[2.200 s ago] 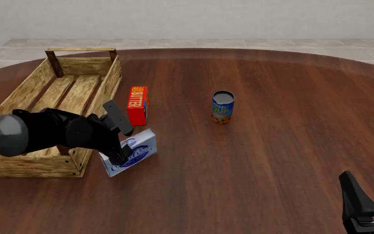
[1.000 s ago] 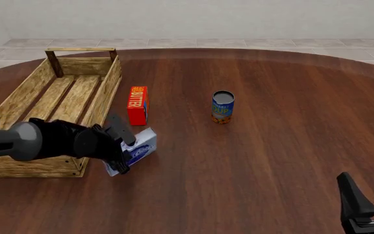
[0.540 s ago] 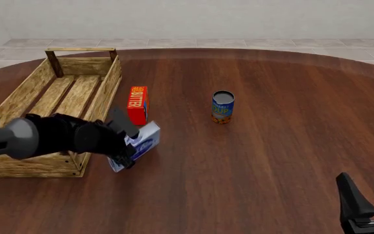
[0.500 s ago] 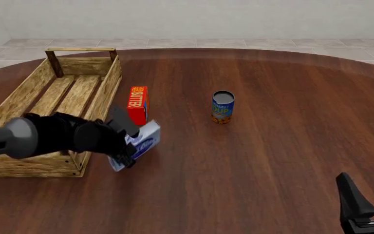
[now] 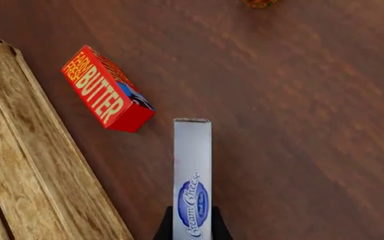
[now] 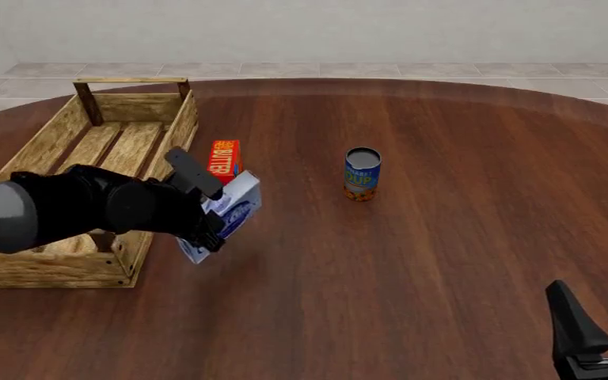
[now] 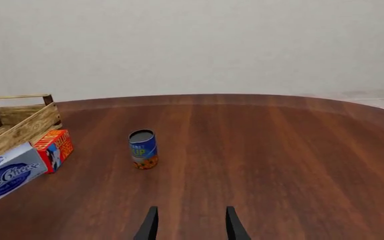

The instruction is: Pick up the cream cheese and put it in the tray.

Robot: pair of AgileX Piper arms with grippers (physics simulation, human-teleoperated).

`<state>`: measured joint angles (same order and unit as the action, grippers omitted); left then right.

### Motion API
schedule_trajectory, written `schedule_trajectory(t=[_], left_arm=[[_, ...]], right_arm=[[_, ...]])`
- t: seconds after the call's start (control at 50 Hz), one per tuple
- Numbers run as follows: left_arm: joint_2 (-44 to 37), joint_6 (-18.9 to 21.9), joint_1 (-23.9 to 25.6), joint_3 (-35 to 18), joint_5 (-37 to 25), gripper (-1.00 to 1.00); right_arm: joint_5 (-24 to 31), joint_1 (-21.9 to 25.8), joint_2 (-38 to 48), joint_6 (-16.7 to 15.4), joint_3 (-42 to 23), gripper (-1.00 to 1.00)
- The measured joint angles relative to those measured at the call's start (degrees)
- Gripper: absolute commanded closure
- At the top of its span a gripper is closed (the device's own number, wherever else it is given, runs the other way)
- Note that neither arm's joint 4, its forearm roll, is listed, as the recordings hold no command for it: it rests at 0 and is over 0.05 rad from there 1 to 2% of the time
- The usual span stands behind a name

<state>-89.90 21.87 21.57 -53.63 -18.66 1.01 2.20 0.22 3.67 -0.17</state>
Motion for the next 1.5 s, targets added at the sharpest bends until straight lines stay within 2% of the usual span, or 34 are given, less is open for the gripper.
schedule_trajectory(t=[0.4, 0.8, 1.5], left_arm=[[4.31, -6.08, -1.33, -1.94, -1.74, 1.00], [6.66, -11.74, -6.13, -4.13, -2.41, 1.00], [3.78, -15.16, -17.05, -10.17, -2.09, 1.00]], right_arm=[[-0.07, 0.14, -0.01, 0.16, 0.07, -1.00], [-0.10, 0.24, -0.06, 0.19, 0.14, -1.00], [-0.11, 0.43, -0.11, 0.30, 0.16, -1.00]])
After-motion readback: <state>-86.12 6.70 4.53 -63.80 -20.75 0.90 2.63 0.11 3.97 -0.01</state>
